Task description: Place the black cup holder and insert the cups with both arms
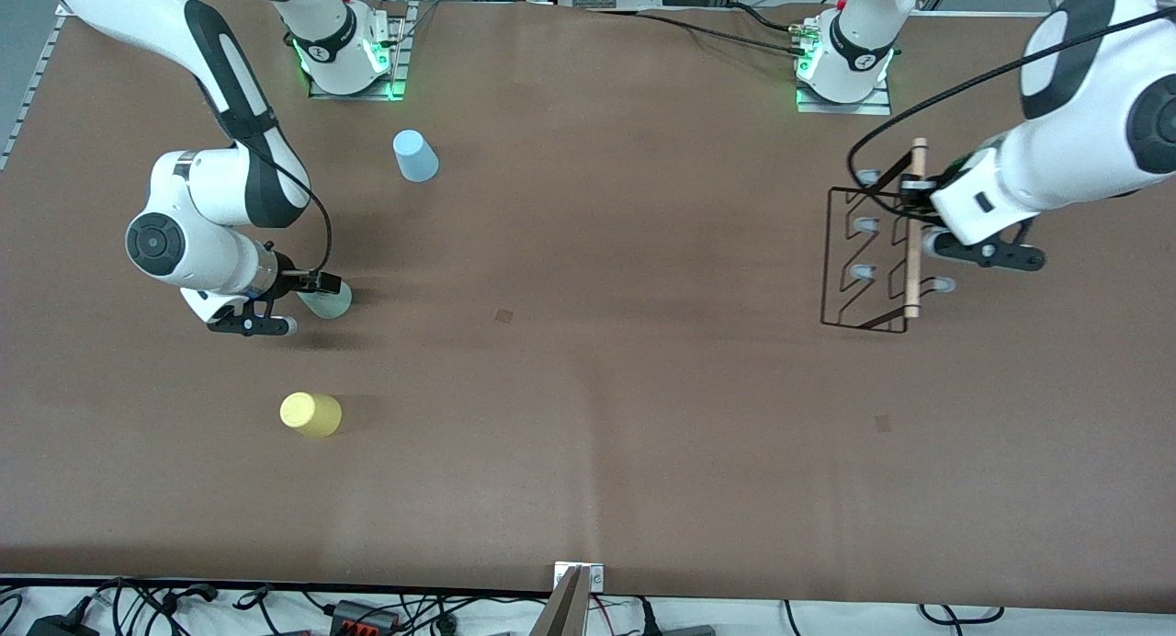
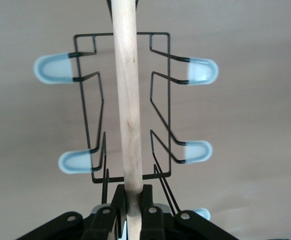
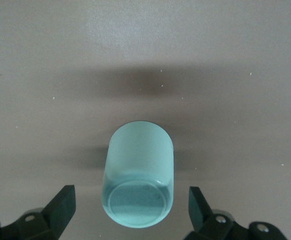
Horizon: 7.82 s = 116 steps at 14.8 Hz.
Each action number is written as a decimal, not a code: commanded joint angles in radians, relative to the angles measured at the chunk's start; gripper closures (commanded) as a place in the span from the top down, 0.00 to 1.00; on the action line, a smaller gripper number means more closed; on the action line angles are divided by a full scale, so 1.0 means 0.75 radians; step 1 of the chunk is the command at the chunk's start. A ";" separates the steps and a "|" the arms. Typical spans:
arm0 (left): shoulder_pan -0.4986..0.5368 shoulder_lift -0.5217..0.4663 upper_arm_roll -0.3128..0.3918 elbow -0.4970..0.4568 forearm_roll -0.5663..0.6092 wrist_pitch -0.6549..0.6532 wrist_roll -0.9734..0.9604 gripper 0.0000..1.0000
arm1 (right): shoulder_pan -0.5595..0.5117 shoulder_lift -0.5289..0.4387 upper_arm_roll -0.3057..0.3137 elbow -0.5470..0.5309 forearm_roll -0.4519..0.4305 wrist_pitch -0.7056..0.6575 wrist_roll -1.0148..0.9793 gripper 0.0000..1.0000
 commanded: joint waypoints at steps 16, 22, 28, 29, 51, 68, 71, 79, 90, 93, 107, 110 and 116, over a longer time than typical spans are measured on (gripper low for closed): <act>-0.674 0.519 -0.060 0.232 -0.108 0.470 -0.842 0.01 | -0.003 0.002 0.002 -0.046 0.018 0.053 0.015 0.70; -0.711 0.533 -0.060 0.230 -0.112 0.517 -0.844 0.02 | -0.005 -0.004 0.002 -0.015 0.018 0.037 0.011 0.34; -0.728 0.562 -0.060 0.230 -0.108 0.529 -0.846 0.03 | -0.003 -0.033 0.002 0.244 0.018 -0.216 -0.006 0.33; -0.734 0.572 -0.058 0.230 -0.108 0.531 -0.850 0.03 | -0.001 -0.025 0.002 0.323 0.018 -0.289 -0.006 0.33; -0.375 0.319 -0.060 0.266 -0.102 0.088 -0.616 1.00 | 0.244 -0.012 0.025 0.531 0.020 -0.392 0.004 0.32; 0.123 0.235 -0.064 0.565 0.117 -0.344 -0.310 1.00 | 0.708 -0.008 0.025 0.598 0.202 -0.517 0.229 0.30; 0.103 0.194 -0.044 0.530 0.125 -0.320 -0.306 1.00 | 0.841 -0.004 0.025 0.598 0.204 -0.511 0.395 0.30; -0.261 -0.127 0.412 0.091 0.110 -0.033 -0.179 1.00 | 0.981 0.043 0.025 0.578 0.204 -0.505 0.585 0.30; -0.276 -0.138 0.265 0.113 0.098 -0.107 -0.179 1.00 | 0.993 0.067 0.023 0.586 0.208 -0.481 0.585 0.30; -0.282 -0.136 0.247 0.115 0.090 -0.109 -0.177 1.00 | 0.995 0.090 0.023 0.588 0.208 -0.444 0.585 0.30; -0.272 -0.135 0.175 0.127 0.022 -0.150 -0.175 1.00 | 0.999 0.178 0.023 0.590 0.206 -0.368 0.585 0.30; -0.274 -0.140 0.061 0.105 0.010 -0.173 -0.177 1.00 | 0.995 0.176 0.021 0.594 0.206 -0.368 0.594 1.00; -0.159 -0.121 0.032 0.133 0.024 -0.070 -0.185 1.00 | 0.981 0.135 0.008 0.710 0.204 -0.449 0.655 1.00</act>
